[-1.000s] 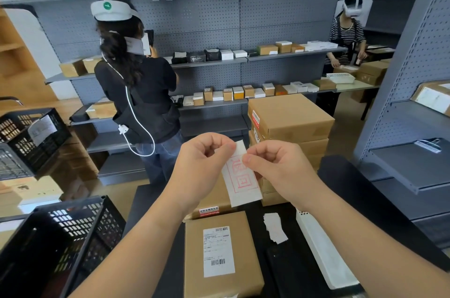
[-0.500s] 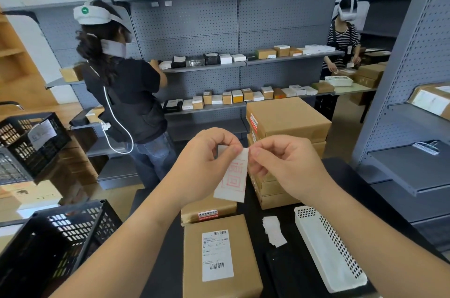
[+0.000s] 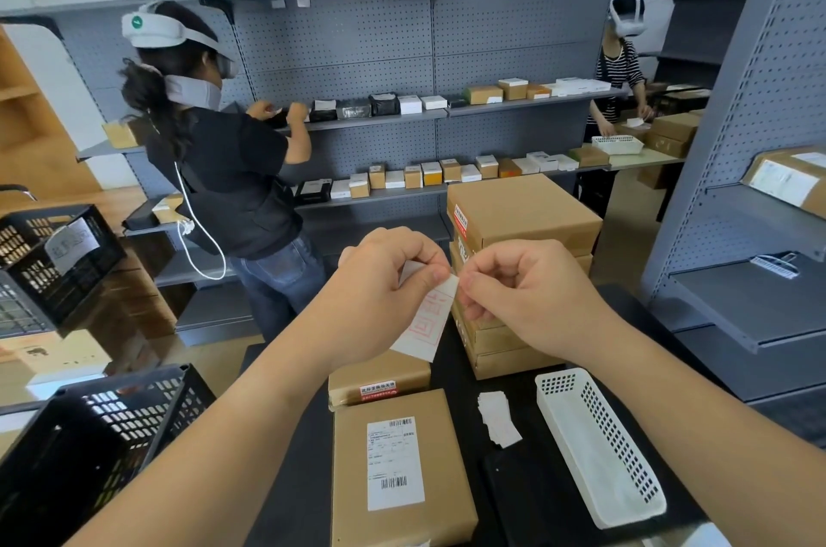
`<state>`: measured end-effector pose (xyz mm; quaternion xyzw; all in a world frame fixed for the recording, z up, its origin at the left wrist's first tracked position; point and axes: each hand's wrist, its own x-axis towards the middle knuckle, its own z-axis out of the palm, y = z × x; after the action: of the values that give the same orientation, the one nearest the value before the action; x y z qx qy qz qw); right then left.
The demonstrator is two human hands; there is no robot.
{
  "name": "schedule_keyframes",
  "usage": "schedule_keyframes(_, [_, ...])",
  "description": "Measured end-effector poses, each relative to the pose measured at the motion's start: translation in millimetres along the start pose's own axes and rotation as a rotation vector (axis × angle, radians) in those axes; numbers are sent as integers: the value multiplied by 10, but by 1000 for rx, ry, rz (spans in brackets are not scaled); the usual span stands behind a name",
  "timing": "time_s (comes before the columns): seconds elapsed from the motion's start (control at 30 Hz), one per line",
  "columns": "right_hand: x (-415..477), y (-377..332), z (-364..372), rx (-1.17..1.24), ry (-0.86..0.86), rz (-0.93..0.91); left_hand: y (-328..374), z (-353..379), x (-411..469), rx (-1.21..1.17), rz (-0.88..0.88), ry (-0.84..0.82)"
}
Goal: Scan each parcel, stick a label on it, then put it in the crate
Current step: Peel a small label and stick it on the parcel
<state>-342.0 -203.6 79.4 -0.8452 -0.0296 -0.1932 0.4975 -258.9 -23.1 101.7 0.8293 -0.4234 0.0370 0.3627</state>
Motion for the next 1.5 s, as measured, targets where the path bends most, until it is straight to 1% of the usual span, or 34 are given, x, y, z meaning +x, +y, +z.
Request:
schedule_keyframes(0.33, [25, 33, 18, -8, -13, -19, 27, 21, 8, 17, -13, -2])
schedule_keyframes(0.4, [35, 50, 51, 9, -11, -18, 2, 47, 10, 7, -17, 20])
schedule_keyframes(0.47, [51, 77, 102, 70, 27, -4, -43, 112, 12, -9, -8, 120])
schedule_keyframes(0.57, [63, 132, 218, 182, 141, 26, -114, 230, 2, 0, 30, 390])
schedule_keyframes(0.6, [64, 153, 257, 206, 176, 25, -126, 259, -3, 7, 44, 453])
schedule_keyframes(0.63, [65, 181, 296, 220, 207, 16, -123, 284, -13, 9, 53, 478])
schedule_keyframes(0.73, [77, 267, 386, 255, 286, -9, -116, 352, -52, -47, 17, 442])
schedule_keyframes(0.8, [90, 294, 419, 241, 301, -39, -123, 390, -70, -67, -2, 429])
schedule_keyframes(1.03, [93, 364, 417, 135, 281, -127, -161, 432, -69, -75, -54, 390])
schedule_keyframes(1.23, [79, 415, 396, 99, 276, -164, -184, 539, -47, -42, -22, 380])
schedule_keyframes(1.37, [0, 506, 375, 97, 290, -109, -187, 700, -11, -127, -72, 350])
schedule_keyframes(1.5, [-152, 741, 320, 106, 369, 43, -188, 923, 48, -263, -186, 271])
